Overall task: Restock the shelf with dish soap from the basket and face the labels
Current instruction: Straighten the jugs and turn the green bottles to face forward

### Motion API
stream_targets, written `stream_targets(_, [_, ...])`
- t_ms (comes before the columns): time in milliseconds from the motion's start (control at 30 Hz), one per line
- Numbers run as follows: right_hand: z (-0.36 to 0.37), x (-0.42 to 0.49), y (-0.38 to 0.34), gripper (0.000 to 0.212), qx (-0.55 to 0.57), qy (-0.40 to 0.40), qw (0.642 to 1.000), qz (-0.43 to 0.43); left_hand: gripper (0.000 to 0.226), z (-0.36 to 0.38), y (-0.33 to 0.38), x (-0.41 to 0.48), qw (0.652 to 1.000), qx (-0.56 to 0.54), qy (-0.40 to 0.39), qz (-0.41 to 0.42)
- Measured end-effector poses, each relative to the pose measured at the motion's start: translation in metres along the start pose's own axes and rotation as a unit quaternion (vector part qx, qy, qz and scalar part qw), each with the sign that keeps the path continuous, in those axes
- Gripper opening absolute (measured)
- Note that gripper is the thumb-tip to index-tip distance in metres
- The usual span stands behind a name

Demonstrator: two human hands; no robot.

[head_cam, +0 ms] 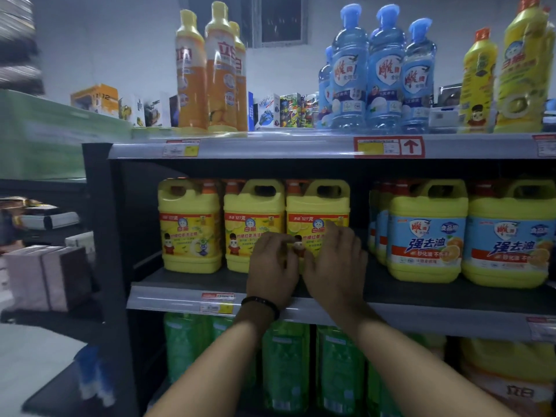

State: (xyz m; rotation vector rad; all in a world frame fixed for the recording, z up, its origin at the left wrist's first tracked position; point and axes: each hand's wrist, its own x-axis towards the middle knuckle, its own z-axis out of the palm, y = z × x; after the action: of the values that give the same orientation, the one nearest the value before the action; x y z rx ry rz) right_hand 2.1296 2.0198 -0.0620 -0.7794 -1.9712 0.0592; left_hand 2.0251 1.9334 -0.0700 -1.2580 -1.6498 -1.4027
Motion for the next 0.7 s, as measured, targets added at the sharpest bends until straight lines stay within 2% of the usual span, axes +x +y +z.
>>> stream_targets(67, [0.004, -0.014, -0.031, 0.056, 0.019, 0.020, 0.997, -0.066, 0.017, -0.025, -0.010, 0.000, 0.998, -0.005, 0.065, -0.023])
stream_targets(100, [0.008, -0.019, -0.047, 0.053, 0.021, 0.006, 0.996, -0.086, 0.021, -0.039, -0.020, 0.000, 0.995, 0.000, 0.084, -0.051])
stream_targets(267, [0.040, -0.032, -0.089, 0.069, -0.027, -0.081, 0.987, -0.136, 0.043, -0.107, -0.089, 0.010, 0.975, 0.071, 0.098, -0.189])
stream_targets(400, [0.063, -0.039, -0.086, 0.075, -0.096, -0.119, 0.972, -0.177, 0.079, -0.143, -0.134, 0.030, 0.949, 0.127, 0.046, -0.285])
stream_targets(500, [0.071, -0.037, -0.085, 0.080, -0.126, -0.134, 0.964, -0.194, 0.102, -0.150, -0.171, 0.040, 0.941, 0.101, 0.014, -0.322])
stream_targets(600, [0.076, -0.038, -0.084, 0.084, -0.139, -0.128, 0.958, -0.217, 0.101, -0.151, -0.173, 0.048, 0.940, 0.011, -0.033, -0.339])
stream_targets(700, [0.080, -0.038, -0.084, 0.090, -0.141, -0.140, 0.958, -0.205, 0.100, -0.151, -0.181, 0.053, 0.931, -0.055, -0.066, -0.355])
